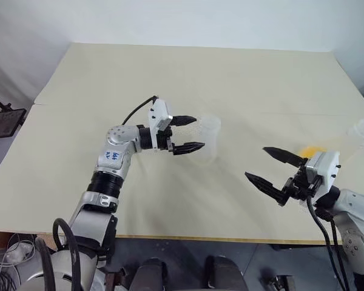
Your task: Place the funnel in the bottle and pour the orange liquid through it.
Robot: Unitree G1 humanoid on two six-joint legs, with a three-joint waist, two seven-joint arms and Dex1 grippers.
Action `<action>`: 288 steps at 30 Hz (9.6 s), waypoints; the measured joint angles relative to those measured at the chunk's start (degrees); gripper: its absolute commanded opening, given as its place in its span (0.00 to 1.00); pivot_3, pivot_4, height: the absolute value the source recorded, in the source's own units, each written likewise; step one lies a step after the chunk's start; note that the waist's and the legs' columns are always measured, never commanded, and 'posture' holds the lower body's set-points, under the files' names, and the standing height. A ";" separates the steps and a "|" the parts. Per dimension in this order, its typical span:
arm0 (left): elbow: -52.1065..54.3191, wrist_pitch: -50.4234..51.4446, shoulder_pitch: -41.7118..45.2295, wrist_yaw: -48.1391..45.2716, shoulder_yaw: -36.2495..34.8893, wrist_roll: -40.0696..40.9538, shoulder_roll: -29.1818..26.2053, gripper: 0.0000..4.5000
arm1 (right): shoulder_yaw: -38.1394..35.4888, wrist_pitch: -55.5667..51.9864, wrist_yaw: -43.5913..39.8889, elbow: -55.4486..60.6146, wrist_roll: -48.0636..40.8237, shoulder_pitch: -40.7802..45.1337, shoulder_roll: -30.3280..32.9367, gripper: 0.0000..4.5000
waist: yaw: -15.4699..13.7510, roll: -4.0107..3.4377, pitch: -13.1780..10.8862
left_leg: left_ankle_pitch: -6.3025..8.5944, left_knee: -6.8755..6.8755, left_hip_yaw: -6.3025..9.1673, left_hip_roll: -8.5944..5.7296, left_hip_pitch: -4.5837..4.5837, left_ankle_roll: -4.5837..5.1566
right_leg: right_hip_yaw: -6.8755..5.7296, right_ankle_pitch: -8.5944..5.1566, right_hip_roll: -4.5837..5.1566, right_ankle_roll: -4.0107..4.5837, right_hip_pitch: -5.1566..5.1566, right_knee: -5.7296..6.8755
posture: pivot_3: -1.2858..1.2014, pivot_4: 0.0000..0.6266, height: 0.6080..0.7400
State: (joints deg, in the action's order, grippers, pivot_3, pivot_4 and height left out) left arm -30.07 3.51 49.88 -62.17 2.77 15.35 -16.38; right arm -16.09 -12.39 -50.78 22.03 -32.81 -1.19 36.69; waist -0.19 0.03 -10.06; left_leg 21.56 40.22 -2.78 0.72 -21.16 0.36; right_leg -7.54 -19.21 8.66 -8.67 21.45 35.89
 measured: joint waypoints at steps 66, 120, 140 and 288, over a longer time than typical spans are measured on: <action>36.17 12.11 -46.38 30.00 -14.96 3.67 -9.64 1.00 | 15.16 -1.16 -12.22 -3.99 1.23 14.94 -0.62 1.00 | 0.25 0.04 0.05 | 0.04 -0.02 0.45 0.05 0.16 0.04 | 0.27 0.00 0.00 0.01 -0.08 -0.06 | 0.52 0.24 1.00; -5.31 51.95 31.28 -9.99 17.94 2.16 -11.27 0.01 | 6.80 12.58 11.97 4.81 7.18 -4.73 -13.00 1.00 | 0.21 0.14 -0.02 | -0.01 -0.08 -0.04 0.03 0.00 -0.04 | 0.22 0.00 -0.07 0.00 0.12 0.03 | 0.52 0.24 1.00; -17.88 47.47 37.04 -8.30 16.49 -4.53 -4.16 0.60 | 8.48 12.57 15.29 6.51 7.60 -3.66 -14.08 1.00 | 0.20 0.15 -0.03 | -0.01 -0.06 -0.03 0.02 -0.02 -0.04 | 0.21 0.00 -0.07 0.00 0.12 0.04 | 0.52 0.24 1.00; 27.43 2.42 -21.24 7.23 -7.22 11.99 -4.25 1.00 | 29.19 18.14 25.32 -19.14 58.78 43.23 0.70 0.55 | 1.86 -0.07 0.08 | 0.02 -0.07 0.44 0.04 -0.03 0.03 | 0.22 0.00 0.00 0.01 0.12 0.05 | 0.52 0.24 1.00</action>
State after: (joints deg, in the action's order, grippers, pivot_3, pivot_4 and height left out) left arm -2.64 5.93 28.64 -54.94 -4.45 27.34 -20.63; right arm 13.09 5.75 -25.46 2.89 25.97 42.04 37.39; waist 1.68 -0.04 -9.98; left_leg 21.59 40.16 -2.35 0.76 -21.19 0.38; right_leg -7.32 -19.21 8.66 -8.67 21.57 35.94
